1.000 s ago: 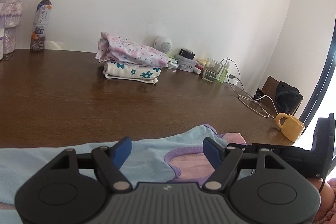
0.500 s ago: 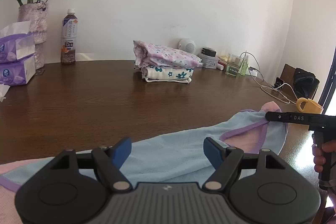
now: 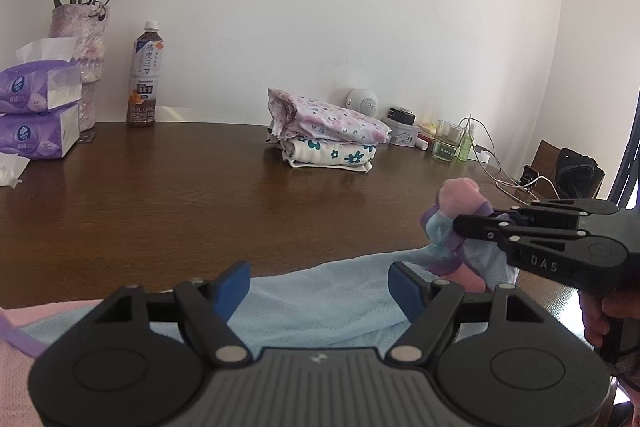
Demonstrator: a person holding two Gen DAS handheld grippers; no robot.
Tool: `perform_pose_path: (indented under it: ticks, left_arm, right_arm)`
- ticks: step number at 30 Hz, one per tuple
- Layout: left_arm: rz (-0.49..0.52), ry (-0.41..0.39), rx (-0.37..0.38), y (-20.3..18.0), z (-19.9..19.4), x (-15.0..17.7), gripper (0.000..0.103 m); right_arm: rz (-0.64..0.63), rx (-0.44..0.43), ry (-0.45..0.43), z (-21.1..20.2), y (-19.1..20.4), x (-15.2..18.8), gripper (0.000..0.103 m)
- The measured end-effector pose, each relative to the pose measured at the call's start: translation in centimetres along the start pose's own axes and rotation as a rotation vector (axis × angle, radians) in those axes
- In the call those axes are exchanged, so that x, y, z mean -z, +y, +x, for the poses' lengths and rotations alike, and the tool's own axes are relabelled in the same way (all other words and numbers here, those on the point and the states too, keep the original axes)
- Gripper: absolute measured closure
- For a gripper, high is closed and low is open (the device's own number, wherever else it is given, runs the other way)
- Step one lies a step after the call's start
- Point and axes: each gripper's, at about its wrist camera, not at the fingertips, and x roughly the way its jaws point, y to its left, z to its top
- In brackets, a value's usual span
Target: Fold clothes
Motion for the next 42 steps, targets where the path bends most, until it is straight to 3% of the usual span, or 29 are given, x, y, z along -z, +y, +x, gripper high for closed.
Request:
perform_pose_path:
  ticks: [7,15,17,18,19,20,24,28,29,31,33,38,42]
  left_arm:
    - [-0.034,0.009,0.011,0.8,0.0,0.5,0.027]
    - [-0.034,0.020,0.010,0.8,0.3,0.8,0.026]
    - [-0.043,0.024,0.006,1.0,0.4,0.8,0.026]
    - [-0.048,0.026,0.003,1.1,0.4,0.9,0.026]
    - [-0.056,0.028,0.001,1.3,0.5,0.9,0.025]
    - [-0.062,0.029,-0.001,1.4,0.5,0.9,0.024]
    - [-0.056,0.024,0.004,1.2,0.5,0.8,0.023]
    - [-0.014,0.019,0.045,-0.5,0.9,0.4,0.024]
    - [-0.001,0.019,0.058,-1.0,1.1,0.3,0.025]
    - [0.023,0.018,0.084,-2.1,1.4,0.0,0.040]
    - [0.048,0.016,0.110,-3.1,1.8,-0.3,0.051]
    - [0.118,0.041,0.117,-5.3,3.4,-0.6,0.061]
    - [0.128,0.075,0.121,-5.6,4.2,-0.1,0.089]
  right_arm:
    - [-0.110,-0.086,0.061,2.0,5.2,0.8,0.093]
    - [-0.117,-0.110,0.119,3.0,6.3,2.1,0.092]
    - [-0.116,-0.120,0.127,3.1,6.4,2.2,0.087]
    - [-0.109,-0.131,0.128,2.9,6.4,2.1,0.076]
    - [-0.088,-0.151,0.120,2.3,6.1,1.9,0.057]
    - [-0.060,-0.176,0.104,1.6,5.8,1.6,0.051]
    - [0.093,-0.248,0.005,-2.0,2.5,0.5,0.042]
    - [0.169,-0.113,-0.013,-3.1,-1.5,1.0,0.045]
    - [0.200,-0.092,0.002,-2.8,-2.6,1.5,0.050]
    - [0.259,-0.091,0.033,-2.1,-4.3,2.2,0.076]
    - [0.301,-0.108,0.061,-1.0,-5.5,2.9,0.082]
    - [0.308,-0.133,0.093,1.6,-5.8,3.3,0.083]
    - [0.278,-0.172,0.123,2.9,-4.9,3.4,0.083]
